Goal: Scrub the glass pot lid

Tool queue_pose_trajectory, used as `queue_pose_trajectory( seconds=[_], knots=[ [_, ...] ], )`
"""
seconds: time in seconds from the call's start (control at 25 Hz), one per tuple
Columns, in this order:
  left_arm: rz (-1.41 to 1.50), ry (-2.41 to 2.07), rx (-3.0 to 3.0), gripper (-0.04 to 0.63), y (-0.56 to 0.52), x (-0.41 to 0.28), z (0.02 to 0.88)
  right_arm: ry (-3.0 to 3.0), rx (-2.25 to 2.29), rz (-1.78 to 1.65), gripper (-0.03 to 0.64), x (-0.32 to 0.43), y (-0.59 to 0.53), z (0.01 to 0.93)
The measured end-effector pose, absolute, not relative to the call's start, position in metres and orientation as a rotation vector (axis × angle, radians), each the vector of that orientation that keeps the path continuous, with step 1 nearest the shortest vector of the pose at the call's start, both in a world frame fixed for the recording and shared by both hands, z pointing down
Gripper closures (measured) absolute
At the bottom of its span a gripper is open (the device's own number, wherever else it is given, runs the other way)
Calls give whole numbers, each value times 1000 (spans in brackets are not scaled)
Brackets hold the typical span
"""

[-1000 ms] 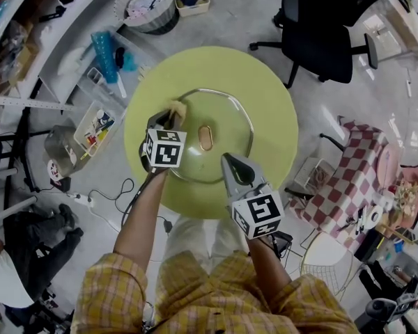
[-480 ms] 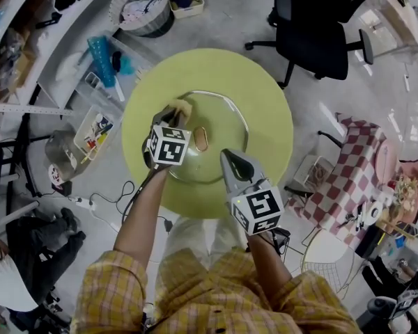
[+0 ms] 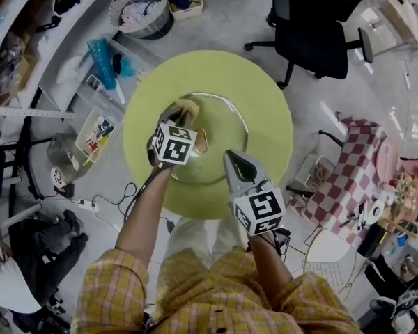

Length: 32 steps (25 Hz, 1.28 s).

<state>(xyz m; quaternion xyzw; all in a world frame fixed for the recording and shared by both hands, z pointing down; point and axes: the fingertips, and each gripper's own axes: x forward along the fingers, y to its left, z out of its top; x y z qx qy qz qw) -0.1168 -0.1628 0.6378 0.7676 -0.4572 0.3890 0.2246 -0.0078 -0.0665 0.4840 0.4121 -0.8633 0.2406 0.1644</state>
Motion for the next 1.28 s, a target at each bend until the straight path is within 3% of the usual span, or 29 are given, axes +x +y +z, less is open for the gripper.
queue_pose_trajectory(
  seconds=[0.56, 1.28],
  knots=[
    [1093, -979, 2302, 558, -143, -94, 630, -2464, 1215, 674, 618, 0, -75, 478],
    [1080, -1085, 2179, 557, -156, -128, 633, -2465, 1213, 646, 618, 5, -73, 473]
  ],
)
